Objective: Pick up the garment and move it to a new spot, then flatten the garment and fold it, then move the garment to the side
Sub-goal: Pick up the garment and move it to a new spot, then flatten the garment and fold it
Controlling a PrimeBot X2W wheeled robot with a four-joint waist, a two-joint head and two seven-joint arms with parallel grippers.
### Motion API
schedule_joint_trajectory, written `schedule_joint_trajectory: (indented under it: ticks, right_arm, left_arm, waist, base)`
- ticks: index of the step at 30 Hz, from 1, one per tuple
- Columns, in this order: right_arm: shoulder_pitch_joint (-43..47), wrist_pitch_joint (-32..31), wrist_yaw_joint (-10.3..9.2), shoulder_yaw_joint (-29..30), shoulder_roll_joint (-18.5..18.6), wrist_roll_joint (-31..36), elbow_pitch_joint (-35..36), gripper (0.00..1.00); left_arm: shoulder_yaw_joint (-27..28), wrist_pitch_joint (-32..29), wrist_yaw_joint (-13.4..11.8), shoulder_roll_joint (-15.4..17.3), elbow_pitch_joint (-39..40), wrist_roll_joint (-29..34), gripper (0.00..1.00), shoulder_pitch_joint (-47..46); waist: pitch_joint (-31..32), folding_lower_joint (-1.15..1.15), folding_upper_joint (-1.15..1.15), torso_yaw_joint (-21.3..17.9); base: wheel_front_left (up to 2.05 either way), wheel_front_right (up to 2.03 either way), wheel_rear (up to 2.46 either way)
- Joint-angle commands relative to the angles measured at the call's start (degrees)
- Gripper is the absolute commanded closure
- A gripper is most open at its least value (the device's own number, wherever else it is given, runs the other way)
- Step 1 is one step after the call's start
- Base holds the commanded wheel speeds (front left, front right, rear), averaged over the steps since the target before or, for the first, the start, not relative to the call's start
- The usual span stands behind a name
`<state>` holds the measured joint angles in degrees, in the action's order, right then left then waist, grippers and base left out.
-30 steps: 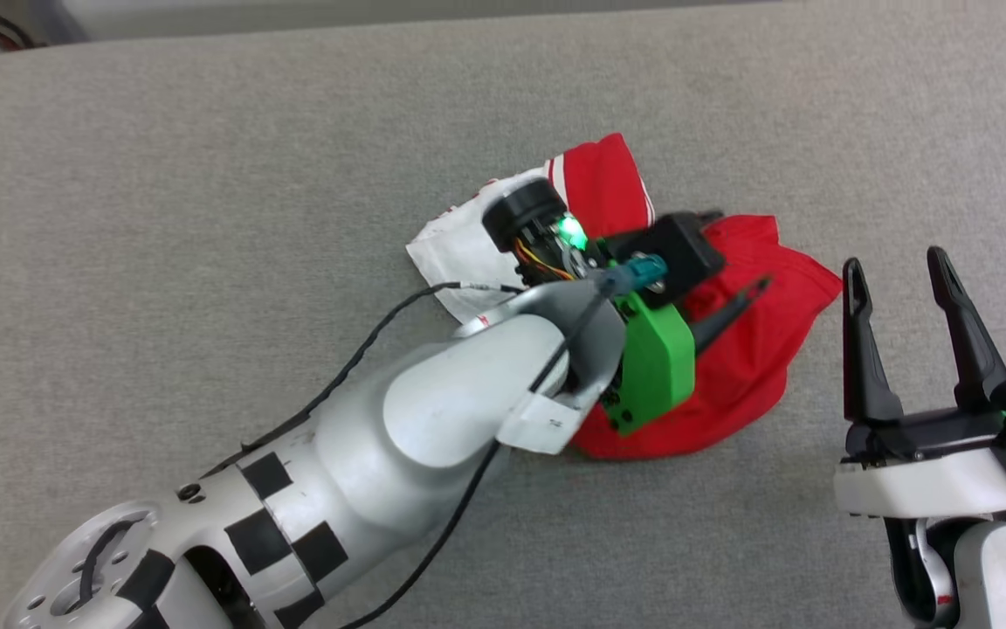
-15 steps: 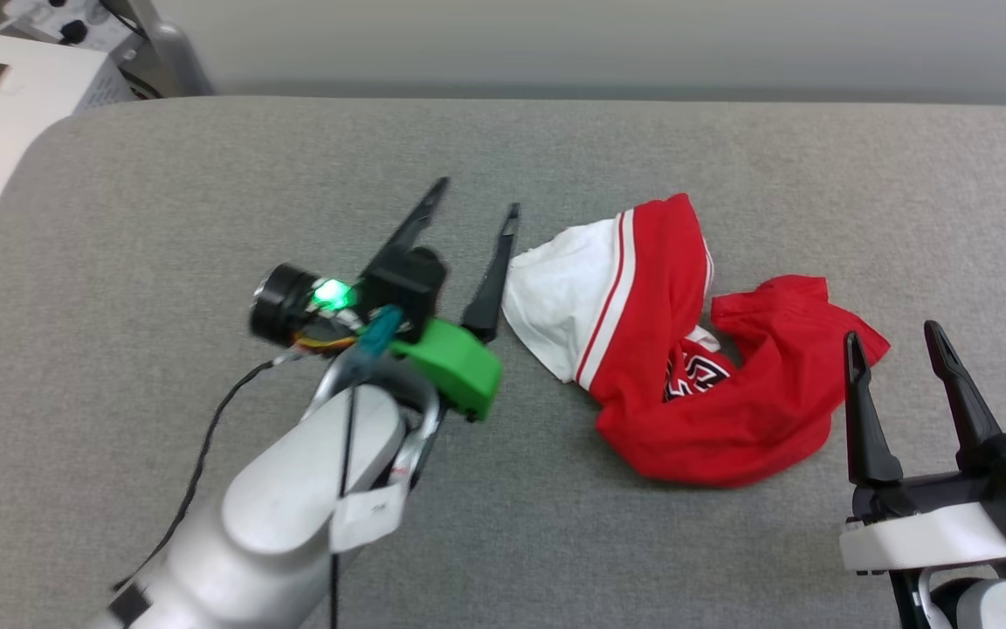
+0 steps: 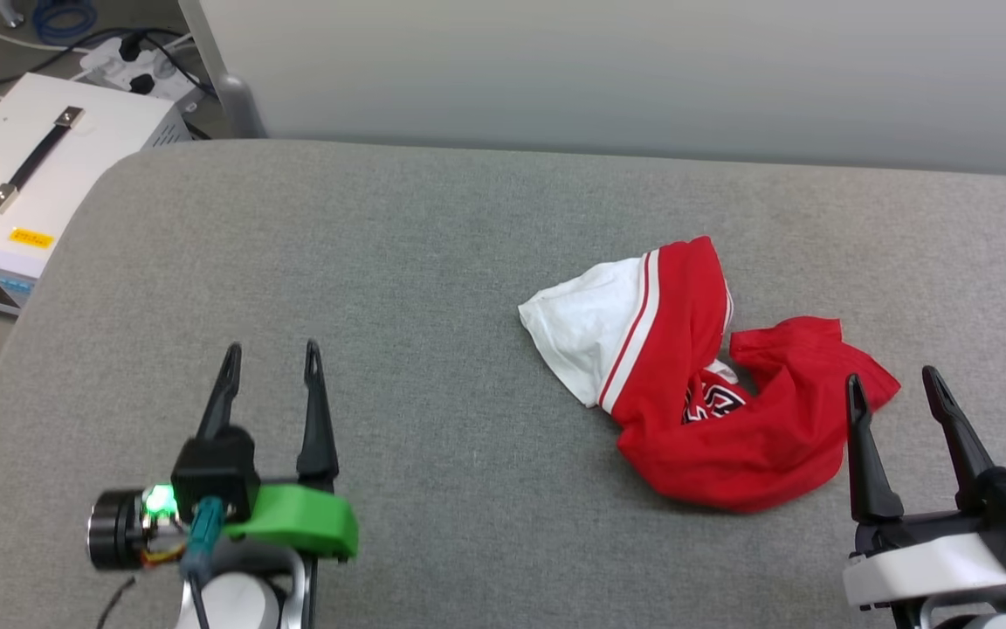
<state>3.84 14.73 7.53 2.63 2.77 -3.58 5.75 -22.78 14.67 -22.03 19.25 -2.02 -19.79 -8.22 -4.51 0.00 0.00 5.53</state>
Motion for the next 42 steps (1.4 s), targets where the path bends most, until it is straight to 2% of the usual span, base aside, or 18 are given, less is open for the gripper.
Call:
schedule_joint_trajectory:
  ticks: [1,9,19,34,38,42]
  right_arm:
    - [1.2,0.3,-0.04,0.1,0.1,-0.8,-0.4,0.0]
    - [2.7,0.3,-0.04,0.1,0.1,-2.1,-1.3,0.0]
    - [4.6,0.3,-0.04,0.0,0.1,-3.4,-1.8,0.0]
    - [4.8,0.3,-0.04,-0.4,0.1,-4.2,-1.9,0.0]
    - [4.2,0.3,-0.04,-0.2,0.1,-4.0,-1.6,0.0]
    - [2.9,0.3,-0.04,-0.7,0.1,-3.6,-1.4,0.0]
  left_arm:
    - [1.2,0.3,0.9,-1.1,0.7,1.2,0.0,2.5]
    - [7.5,0.3,6.8,-6.3,1.5,7.1,0.0,9.6]
    - [12.3,0.3,11.6,-10.3,1.3,11.8,0.0,13.1]
    - [16.4,0.3,15.7,-13.1,-0.1,14.7,0.0,13.7]
    - [16.1,0.3,18.1,-13.2,-2.0,15.4,0.0,10.2]
    - [16.1,0.3,21.2,-12.6,-3.6,15.6,0.0,2.8]
  waist:
    - [1.0,0.0,0.0,-0.1]
    - [2.8,0.0,0.0,-0.4]
    - [4.5,0.0,0.0,-0.8]
    - [4.1,0.0,0.0,-0.7]
    - [3.2,0.0,0.0,-0.5]
    - [1.6,0.0,0.0,-1.0]
  base:
    - [0.0,0.0,0.0]
    - [0.0,0.0,0.0]
    - [0.0,0.0,0.0]
    - [0.0,0.0,0.0]
    - [0.0,0.0,0.0]
    - [0.0,0.0,0.0]
